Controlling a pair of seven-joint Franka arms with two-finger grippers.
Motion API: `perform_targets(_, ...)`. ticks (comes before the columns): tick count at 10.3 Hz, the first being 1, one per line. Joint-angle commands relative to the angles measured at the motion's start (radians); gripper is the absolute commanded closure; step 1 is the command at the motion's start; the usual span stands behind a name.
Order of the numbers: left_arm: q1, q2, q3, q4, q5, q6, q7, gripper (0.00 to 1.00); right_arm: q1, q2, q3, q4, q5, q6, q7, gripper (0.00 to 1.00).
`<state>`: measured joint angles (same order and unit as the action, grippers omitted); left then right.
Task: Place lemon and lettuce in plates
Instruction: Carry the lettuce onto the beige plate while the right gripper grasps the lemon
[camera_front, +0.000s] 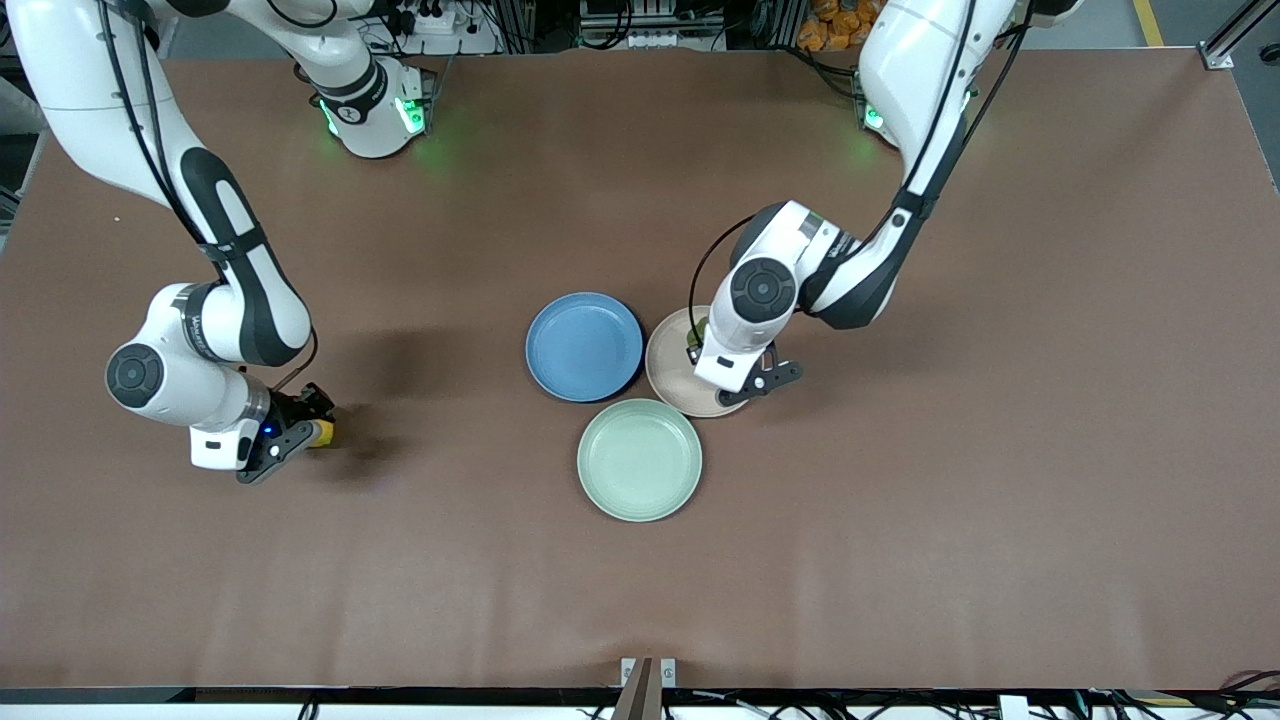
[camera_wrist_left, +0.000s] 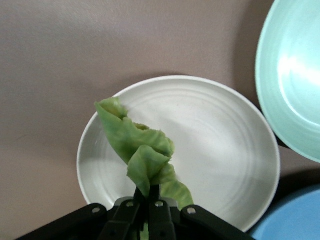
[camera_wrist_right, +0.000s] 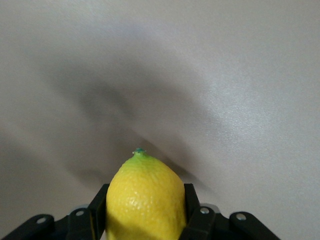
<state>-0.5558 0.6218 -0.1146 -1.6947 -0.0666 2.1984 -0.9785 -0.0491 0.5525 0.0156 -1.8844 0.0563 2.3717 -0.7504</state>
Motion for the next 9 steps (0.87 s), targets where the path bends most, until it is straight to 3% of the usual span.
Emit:
perform_targets(1,-0.015,0.012,0.009,0.038,-0.022,-0.008,-0.014,0.34,0.040,-0.051,0.000,-0.012,0.007,-0.055,0.090,1.00)
perform_targets(2,-0.019,0.012,0.009,0.056,-0.022,-0.008,-0.014,0.00,0.055,-0.058,0.000,-0.012,0.007,-0.068,0.127,1.00)
perform_targets(5,-0.012,-0.036,0.010,0.078,-0.006,-0.012,0.026,0.00,0.126,-0.082,0.000,-0.010,0.007,-0.109,0.274,1.00)
perform_targets(9,0.074,-0.163,0.021,0.083,-0.005,-0.071,0.280,0.00,0.259,-0.091,0.000,-0.001,0.008,-0.132,0.593,1.00)
